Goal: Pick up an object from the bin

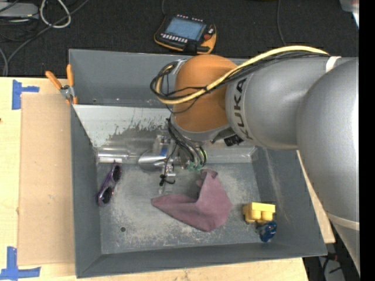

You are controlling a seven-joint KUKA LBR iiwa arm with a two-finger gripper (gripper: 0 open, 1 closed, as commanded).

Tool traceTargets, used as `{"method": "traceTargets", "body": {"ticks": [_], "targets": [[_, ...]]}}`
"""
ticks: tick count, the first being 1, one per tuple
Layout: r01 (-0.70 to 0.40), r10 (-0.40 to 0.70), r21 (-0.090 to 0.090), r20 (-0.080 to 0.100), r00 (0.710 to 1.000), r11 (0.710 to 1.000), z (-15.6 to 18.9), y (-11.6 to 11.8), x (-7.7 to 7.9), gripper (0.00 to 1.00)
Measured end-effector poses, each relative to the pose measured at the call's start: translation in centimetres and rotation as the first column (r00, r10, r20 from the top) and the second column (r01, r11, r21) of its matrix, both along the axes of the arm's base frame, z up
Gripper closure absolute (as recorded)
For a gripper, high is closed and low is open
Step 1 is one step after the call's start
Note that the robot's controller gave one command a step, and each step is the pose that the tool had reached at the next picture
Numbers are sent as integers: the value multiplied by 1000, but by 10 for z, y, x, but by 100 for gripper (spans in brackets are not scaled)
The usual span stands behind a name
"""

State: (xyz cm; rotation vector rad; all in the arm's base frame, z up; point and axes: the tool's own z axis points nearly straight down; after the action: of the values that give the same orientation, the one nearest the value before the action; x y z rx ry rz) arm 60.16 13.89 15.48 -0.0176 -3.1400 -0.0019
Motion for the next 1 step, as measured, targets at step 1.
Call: {"method": "traceTargets", "body": {"ticks": [1], "targets": [[0, 0, 0, 0, 1000, 1000, 0, 0, 0, 0]]}}
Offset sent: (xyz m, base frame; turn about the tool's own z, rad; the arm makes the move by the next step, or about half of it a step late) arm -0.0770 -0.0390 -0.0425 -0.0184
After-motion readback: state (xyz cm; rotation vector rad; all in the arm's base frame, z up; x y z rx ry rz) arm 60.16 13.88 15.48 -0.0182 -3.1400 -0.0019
